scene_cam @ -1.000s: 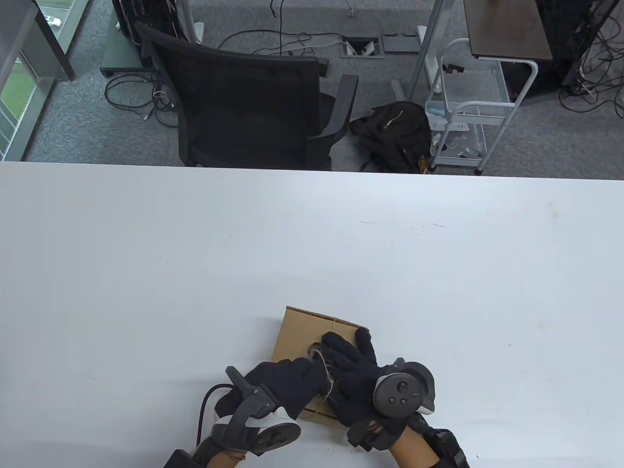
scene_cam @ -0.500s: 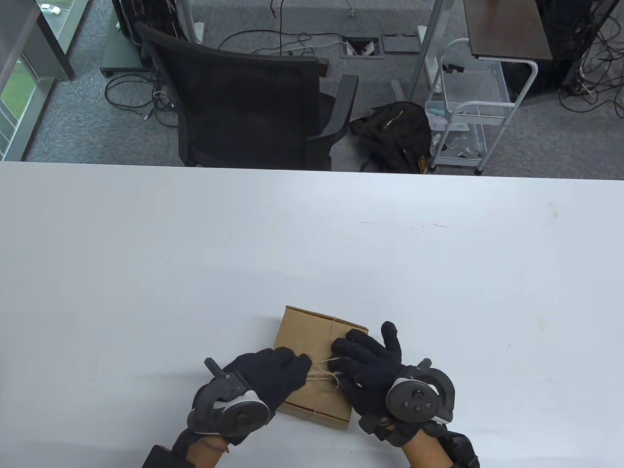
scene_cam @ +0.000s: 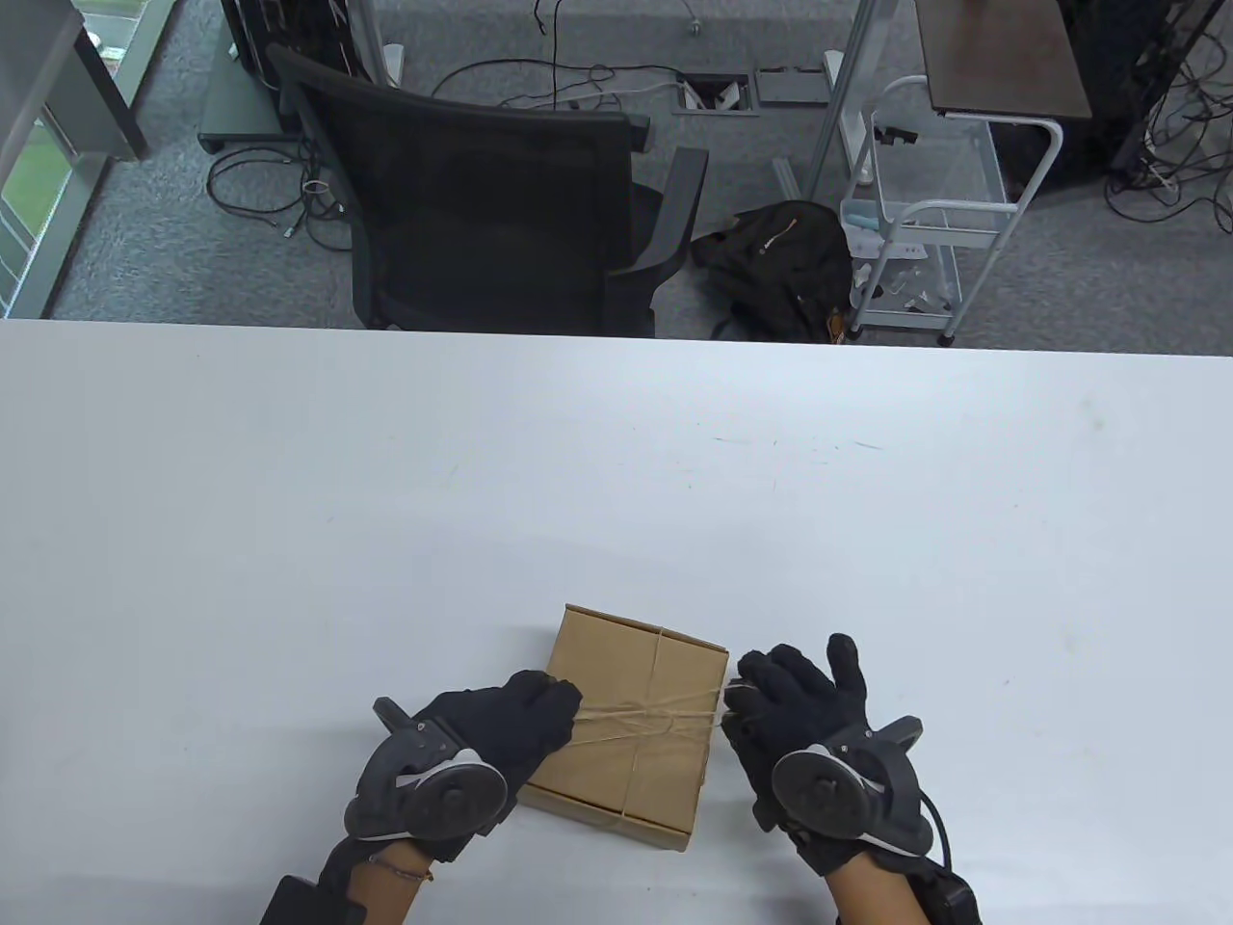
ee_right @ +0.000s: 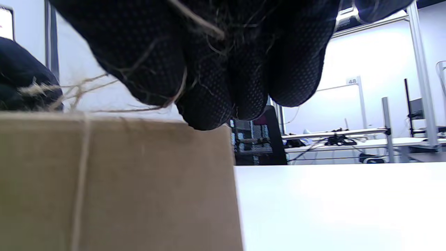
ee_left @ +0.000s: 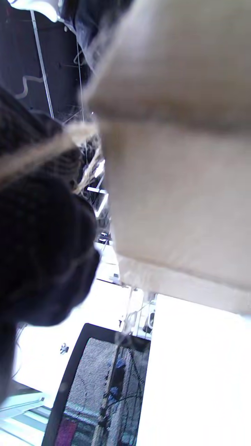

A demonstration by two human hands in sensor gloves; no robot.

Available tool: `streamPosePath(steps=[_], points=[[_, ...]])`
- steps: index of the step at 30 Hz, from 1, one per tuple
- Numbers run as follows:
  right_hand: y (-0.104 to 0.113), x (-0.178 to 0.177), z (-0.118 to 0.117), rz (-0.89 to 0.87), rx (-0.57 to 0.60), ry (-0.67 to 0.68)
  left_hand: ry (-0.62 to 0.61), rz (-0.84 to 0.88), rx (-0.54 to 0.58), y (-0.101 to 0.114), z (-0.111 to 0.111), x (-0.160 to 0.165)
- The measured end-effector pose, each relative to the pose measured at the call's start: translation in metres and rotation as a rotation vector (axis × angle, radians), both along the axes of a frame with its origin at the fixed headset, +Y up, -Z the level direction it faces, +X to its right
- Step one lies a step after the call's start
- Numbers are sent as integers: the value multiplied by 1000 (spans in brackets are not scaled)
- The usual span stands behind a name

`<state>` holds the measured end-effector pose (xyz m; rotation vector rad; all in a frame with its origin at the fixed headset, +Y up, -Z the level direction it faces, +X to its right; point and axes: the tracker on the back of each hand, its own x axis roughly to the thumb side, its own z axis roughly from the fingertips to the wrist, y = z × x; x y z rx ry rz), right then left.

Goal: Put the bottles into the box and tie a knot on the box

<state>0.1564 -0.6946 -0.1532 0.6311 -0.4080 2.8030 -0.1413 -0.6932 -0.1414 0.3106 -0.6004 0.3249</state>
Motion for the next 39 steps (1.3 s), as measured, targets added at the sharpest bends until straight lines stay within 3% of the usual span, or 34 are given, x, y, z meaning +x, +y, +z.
streamPosePath(steps=[11, 24, 31, 39], points=[[-10, 12, -12, 138, -230, -35, 66, -35, -57, -12, -12, -20], [-30, 25, -25, 136, -407, -53, 140, -84, -100, -19, -19, -43], [-46, 30, -31, 108, -519, -62, 119, -128, -143, -26, -21, -36], [-57, 61, -40, -158, -587, -84, 184, -126, -141, -30, -24, -47]])
